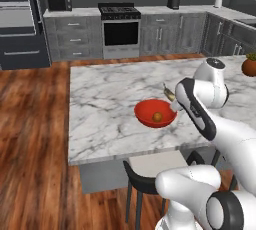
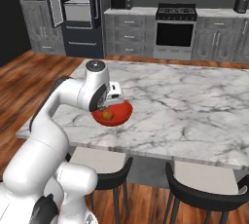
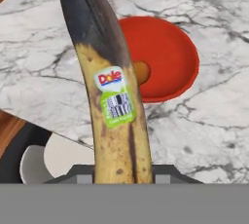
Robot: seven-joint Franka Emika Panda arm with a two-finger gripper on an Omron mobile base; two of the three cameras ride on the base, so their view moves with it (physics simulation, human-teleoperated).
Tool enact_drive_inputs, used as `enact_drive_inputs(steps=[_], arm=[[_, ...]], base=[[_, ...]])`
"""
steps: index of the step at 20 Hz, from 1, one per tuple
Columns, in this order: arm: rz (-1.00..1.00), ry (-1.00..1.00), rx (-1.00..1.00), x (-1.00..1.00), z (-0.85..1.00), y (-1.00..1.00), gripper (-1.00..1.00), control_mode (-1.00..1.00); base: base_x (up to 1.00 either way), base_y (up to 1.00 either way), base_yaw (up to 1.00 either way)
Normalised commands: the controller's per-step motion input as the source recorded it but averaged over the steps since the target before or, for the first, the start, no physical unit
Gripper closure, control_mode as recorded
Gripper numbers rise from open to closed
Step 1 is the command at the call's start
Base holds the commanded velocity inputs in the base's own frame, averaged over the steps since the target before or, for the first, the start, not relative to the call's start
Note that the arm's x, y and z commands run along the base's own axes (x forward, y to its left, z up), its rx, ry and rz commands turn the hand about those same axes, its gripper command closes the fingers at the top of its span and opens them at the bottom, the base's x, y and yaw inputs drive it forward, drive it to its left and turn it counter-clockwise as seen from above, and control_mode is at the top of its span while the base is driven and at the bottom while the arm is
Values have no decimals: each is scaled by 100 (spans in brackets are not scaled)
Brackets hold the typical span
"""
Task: Retrieve the mango and banana from the fridge and place them into the bowl on the dining table.
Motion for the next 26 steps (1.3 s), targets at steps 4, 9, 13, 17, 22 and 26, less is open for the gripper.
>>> enact_drive_inputs(steps=[4, 9, 13, 17, 22, 26], arm=[[0, 2, 0, 47, -32, 0, 100, -100], [0, 0, 0, 31, -26, 0, 100, -100], [-1, 0, 0, 22, -19, 0, 100, -100], [-2, 0, 0, 19, -22, 0, 100, -100], [-2, 0, 0, 22, -30, 0, 100, -100], [-2, 0, 0, 25, -24, 0, 100, -100]], base=[[0, 0, 0], [0, 0, 0], [0, 0, 0], [0, 0, 0], [0, 0, 0], [0, 0, 0]])
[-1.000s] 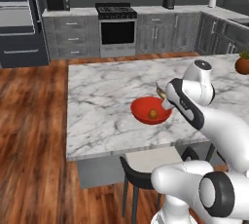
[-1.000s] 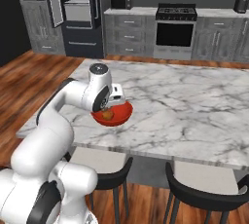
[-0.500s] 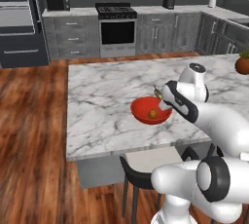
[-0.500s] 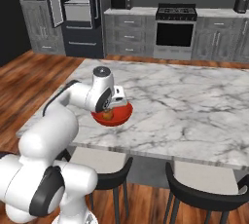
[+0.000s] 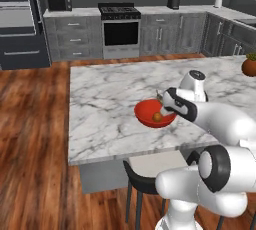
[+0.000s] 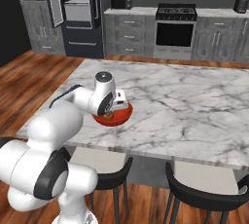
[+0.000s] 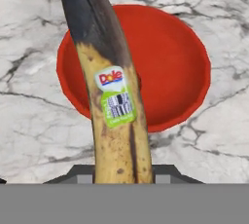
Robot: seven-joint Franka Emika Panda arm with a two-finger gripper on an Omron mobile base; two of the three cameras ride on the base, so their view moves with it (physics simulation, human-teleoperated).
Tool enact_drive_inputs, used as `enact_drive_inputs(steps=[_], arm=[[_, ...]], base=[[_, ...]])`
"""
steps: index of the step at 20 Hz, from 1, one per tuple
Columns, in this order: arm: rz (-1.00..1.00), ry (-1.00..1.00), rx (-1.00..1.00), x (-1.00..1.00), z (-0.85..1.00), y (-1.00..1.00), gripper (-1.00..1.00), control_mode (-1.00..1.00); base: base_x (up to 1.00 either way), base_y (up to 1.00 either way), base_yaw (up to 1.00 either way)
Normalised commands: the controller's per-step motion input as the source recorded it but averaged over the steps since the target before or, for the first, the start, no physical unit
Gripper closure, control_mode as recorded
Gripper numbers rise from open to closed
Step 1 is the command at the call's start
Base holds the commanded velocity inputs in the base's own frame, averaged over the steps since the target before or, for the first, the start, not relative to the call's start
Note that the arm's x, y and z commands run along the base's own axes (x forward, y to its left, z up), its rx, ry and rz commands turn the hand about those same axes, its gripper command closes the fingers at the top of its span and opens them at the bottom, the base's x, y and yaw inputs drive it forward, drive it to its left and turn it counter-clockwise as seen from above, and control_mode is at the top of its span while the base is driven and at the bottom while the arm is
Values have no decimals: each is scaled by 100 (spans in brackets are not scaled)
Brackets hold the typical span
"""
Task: Retrieve the mango and banana from the fridge and place them into the bowl on the dining table.
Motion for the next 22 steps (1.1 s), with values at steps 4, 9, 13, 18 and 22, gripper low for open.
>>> enact_drive_inputs(steps=[4, 9, 13, 18, 22], arm=[[-2, 0, 0, 25, -20, 0, 100, -100], [-2, 1, 0, 33, -14, 0, 100, -100], [-2, 1, 0, 36, -16, 0, 100, -100], [-2, 0, 0, 31, -21, 0, 100, -100], [-3, 1, 0, 7, -28, 0, 100, -100]], base=[[0, 0, 0], [0, 0, 0], [0, 0, 0], [0, 0, 0], [0, 0, 0]])
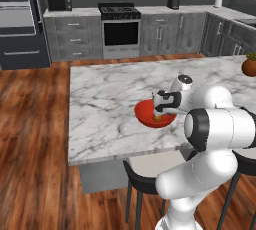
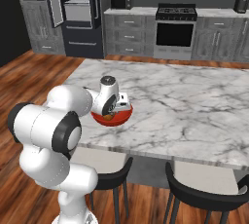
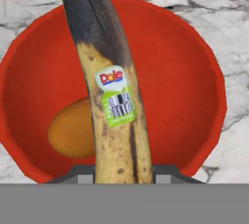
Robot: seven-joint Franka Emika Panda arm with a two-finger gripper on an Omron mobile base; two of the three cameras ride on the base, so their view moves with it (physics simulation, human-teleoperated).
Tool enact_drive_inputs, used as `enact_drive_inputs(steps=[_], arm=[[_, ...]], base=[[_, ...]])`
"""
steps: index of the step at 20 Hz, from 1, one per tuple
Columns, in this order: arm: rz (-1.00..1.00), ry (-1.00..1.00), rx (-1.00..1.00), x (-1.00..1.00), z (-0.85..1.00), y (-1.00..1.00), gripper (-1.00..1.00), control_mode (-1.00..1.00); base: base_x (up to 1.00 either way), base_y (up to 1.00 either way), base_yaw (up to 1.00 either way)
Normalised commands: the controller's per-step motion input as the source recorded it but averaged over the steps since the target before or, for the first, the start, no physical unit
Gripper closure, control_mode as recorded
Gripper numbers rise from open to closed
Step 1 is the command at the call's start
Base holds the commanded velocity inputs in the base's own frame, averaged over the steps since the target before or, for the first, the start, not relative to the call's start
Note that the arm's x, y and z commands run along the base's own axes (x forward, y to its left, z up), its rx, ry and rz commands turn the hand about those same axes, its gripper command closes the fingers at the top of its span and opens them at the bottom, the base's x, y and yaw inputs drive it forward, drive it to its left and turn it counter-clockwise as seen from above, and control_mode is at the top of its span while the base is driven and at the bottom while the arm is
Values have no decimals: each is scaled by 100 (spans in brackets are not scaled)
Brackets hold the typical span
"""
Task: Retrieve the mango and banana from the fridge and place them into the bowl on the dining table.
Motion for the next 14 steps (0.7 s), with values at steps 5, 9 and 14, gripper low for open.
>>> enact_drive_inputs(steps=[5, 9, 14], arm=[[-3, 0, 0, 15, -26, 0, 100, -100], [-3, 0, 0, 27, -13, 0, 100, -100], [-3, 0, 0, 27, -9, 0, 100, -100]], base=[[0, 0, 0], [0, 0, 0], [0, 0, 0]])
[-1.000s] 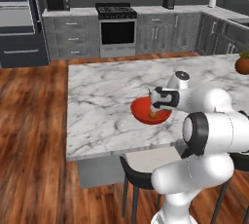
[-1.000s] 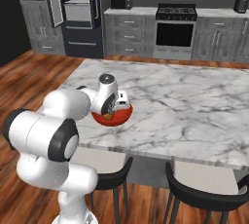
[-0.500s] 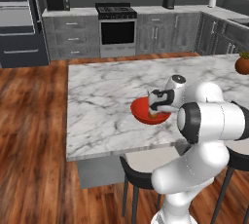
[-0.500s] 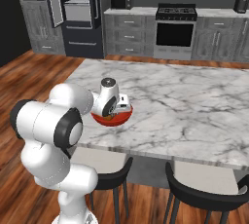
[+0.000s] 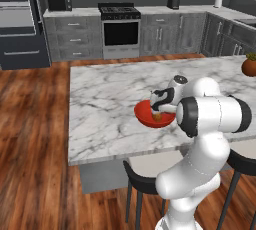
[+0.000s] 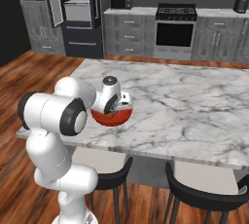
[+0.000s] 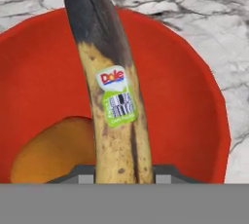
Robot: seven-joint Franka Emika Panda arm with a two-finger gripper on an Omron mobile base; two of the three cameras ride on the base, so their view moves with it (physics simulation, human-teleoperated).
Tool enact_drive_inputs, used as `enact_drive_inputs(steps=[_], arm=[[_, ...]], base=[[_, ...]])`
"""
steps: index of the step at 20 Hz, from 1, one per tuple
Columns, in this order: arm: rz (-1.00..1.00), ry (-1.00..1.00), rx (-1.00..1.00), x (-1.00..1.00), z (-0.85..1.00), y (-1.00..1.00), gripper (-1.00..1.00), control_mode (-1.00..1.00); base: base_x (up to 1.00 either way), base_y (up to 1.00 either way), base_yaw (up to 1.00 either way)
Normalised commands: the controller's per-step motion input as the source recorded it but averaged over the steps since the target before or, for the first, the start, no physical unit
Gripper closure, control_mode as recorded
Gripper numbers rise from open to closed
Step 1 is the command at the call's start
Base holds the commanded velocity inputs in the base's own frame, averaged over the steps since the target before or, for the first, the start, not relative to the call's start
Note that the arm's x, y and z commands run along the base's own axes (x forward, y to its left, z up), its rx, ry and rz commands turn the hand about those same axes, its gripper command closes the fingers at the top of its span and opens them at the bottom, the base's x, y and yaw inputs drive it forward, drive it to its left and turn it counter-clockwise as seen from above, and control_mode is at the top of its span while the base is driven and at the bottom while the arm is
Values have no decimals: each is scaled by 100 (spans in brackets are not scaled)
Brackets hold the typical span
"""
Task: Retrieve the mango and banana from the fridge and place them into the bowl on the dining table.
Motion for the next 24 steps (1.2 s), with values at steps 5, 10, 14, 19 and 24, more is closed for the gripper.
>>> enact_drive_inputs(steps=[5, 10, 14, 19, 24], arm=[[-2, 0, 0, 14, -21, 0, 100, -100], [0, 0, 0, -12, -46, 0, -100, -100], [0, 0, 0, -13, -30, 0, -100, -100], [-3, 0, 0, 0, 19, 0, -100, -100], [0, 0, 0, -1, 96, 0, -100, -100]], base=[[0, 0, 0], [0, 0, 0], [0, 0, 0], [0, 0, 0], [0, 0, 0]])
